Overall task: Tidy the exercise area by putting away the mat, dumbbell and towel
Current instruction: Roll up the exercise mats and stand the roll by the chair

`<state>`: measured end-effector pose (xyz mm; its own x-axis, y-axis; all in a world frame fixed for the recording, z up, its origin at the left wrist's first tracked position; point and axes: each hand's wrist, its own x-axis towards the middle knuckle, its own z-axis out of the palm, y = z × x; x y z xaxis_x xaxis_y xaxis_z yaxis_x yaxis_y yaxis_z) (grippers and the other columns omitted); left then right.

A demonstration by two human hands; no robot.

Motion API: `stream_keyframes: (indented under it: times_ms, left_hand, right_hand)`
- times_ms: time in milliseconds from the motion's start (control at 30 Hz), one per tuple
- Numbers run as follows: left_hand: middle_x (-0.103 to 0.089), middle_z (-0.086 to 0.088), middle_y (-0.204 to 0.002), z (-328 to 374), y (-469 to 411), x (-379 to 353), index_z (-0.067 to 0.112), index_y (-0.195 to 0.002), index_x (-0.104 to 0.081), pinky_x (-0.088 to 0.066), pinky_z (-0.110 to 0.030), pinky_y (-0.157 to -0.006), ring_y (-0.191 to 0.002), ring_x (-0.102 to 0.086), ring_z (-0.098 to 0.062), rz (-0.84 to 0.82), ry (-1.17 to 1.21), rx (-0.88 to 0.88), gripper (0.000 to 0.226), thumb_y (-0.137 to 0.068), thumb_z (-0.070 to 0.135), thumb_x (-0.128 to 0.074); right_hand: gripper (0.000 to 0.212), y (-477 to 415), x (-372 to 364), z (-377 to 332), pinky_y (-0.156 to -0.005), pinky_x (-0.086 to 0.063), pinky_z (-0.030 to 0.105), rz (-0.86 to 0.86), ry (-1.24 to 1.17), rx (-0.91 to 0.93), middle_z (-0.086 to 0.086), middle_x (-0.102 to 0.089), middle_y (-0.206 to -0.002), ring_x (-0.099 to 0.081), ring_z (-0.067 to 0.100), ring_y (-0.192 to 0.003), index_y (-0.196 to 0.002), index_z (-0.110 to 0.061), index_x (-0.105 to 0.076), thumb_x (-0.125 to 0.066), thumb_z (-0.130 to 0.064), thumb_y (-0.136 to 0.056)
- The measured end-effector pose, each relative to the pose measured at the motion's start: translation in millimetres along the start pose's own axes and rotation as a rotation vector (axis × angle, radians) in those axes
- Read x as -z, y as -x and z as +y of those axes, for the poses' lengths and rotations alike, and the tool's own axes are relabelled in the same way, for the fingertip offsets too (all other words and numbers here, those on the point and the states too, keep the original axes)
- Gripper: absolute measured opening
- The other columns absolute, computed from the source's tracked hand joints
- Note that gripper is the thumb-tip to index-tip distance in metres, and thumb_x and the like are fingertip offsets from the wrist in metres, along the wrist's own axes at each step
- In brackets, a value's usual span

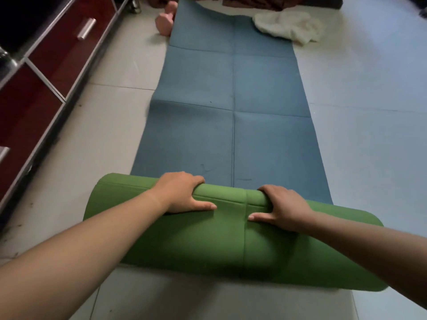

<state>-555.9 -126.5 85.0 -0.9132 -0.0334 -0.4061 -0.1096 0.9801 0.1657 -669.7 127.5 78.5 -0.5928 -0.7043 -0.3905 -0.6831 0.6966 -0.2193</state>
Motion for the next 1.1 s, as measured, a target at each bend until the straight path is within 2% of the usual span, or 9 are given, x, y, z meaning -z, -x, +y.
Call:
stream_keyframes:
  times_ms: [267,433,633,700,767,833,933,1000,1100]
  left_hand:
    - [-0.056,0.005,-0.123,-3.8,4.4,-1.1,0.032,-0.129,-0.043,-0.047,-0.037,-0.088,-0.112,-0.053,-0.019,-0.057,0.021,0.093,0.081,-0.068,0.085,-0.036]
    - [-0.047,0.009,-0.135,5.2,2.2,-7.4,0.037,-0.138,-0.038,-0.041,-0.033,-0.096,-0.121,-0.047,-0.015,0.119,0.134,-0.052,0.054,-0.09,0.061,-0.034]
    - [-0.041,0.011,-0.143,4.9,-1.6,-7.4,0.043,-0.144,-0.023,-0.035,-0.035,-0.104,-0.129,-0.04,-0.012,0.019,0.1,-0.118,0.058,-0.09,0.064,-0.029]
    - [-0.042,0.01,-0.142,4.8,-2.8,-9.0,0.042,-0.145,-0.023,-0.035,-0.036,-0.103,-0.128,-0.041,-0.013,0.035,0.1,-0.121,0.059,-0.09,0.064,-0.029]
    - [-0.042,0.01,-0.142,5.1,-4.0,-10.3,0.043,-0.144,-0.023,-0.035,-0.035,-0.102,-0.128,-0.041,-0.012,0.037,0.099,-0.118,0.059,-0.089,0.065,-0.028]
    - [-0.041,0.011,-0.142,5.0,-5.2,-9.8,0.043,-0.144,-0.022,-0.034,-0.035,-0.104,-0.128,-0.04,-0.012,0.021,0.1,-0.111,0.058,-0.091,0.063,-0.03]
    - [-0.04,0.01,-0.144,8.3,-5.3,-6.5,0.041,-0.145,-0.024,-0.033,-0.035,-0.106,-0.13,-0.039,-0.012,0.016,0.099,-0.106,0.057,-0.092,0.061,-0.03]
    - [-0.039,0.008,-0.145,14.1,-3.4,-4.3,0.037,-0.144,-0.028,-0.031,-0.036,-0.107,-0.131,-0.038,-0.013,0.075,0.082,-0.099,0.06,-0.09,0.062,-0.023]
    - [-0.039,0.003,-0.146,30.1,6.3,-4.7,0.032,-0.141,-0.037,-0.028,-0.039,-0.11,-0.133,-0.036,-0.016,0.182,0.085,-0.105,0.07,-0.084,0.063,-0.01]
  right_hand:
    - [0.084,-17.4,2.1,-0.9,-0.09,-0.042,0.035,-0.041,0.028,0.057,-0.001,-0.056,-0.12,-0.051,0.02,-0.111,-0.122,-0.024,-0.045,-0.044,-0.084,-0.064]
    - [0.076,-25.5,13.0,-0.8,-0.096,-0.042,0.037,0.013,-0.104,-0.014,-0.002,-0.053,-0.129,-0.049,0.019,-0.118,-0.126,-0.022,-0.047,-0.047,-0.076,-0.072]
    - [0.061,-5.7,21.7,-6.5,-0.102,-0.037,0.037,0.142,-0.126,0.071,-0.004,-0.049,-0.133,-0.041,0.017,-0.126,-0.127,-0.025,-0.05,-0.05,-0.065,-0.08]
    - [0.066,8.6,16.3,-9.2,-0.106,-0.034,0.036,0.161,-0.124,0.08,-0.004,-0.046,-0.137,-0.039,0.016,-0.129,-0.129,-0.024,-0.049,-0.049,-0.068,-0.08]
    - [0.087,22.3,7.6,-13.6,-0.112,-0.026,0.036,0.128,-0.086,0.069,-0.003,-0.037,-0.145,-0.032,0.016,-0.135,-0.137,-0.024,-0.041,-0.031,-0.082,-0.073]
    - [0.115,30.5,-3.1,-15.9,-0.117,-0.012,0.038,0.071,-0.004,0.061,-0.005,-0.02,-0.154,-0.016,0.014,-0.142,-0.145,-0.027,-0.025,0.001,-0.093,-0.055]
    - [0.124,26.4,-11.0,-11.3,-0.116,0.003,0.039,0.016,0.015,0.059,-0.009,-0.002,-0.158,0.001,0.013,-0.145,-0.149,-0.03,-0.007,0.017,-0.093,-0.044]
    - [0.122,15.1,-6.9,-7.0,-0.116,0.003,0.039,0.009,0.001,0.068,-0.008,-0.001,-0.158,0.002,0.013,-0.145,-0.149,-0.03,-0.004,0.009,-0.095,-0.046]
    - [0.103,-6.8,3.5,0.0,-0.118,-0.003,0.04,0.014,-0.055,0.042,-0.004,-0.003,-0.158,-0.001,0.015,-0.145,-0.149,-0.025,-0.01,-0.034,-0.085,-0.068]
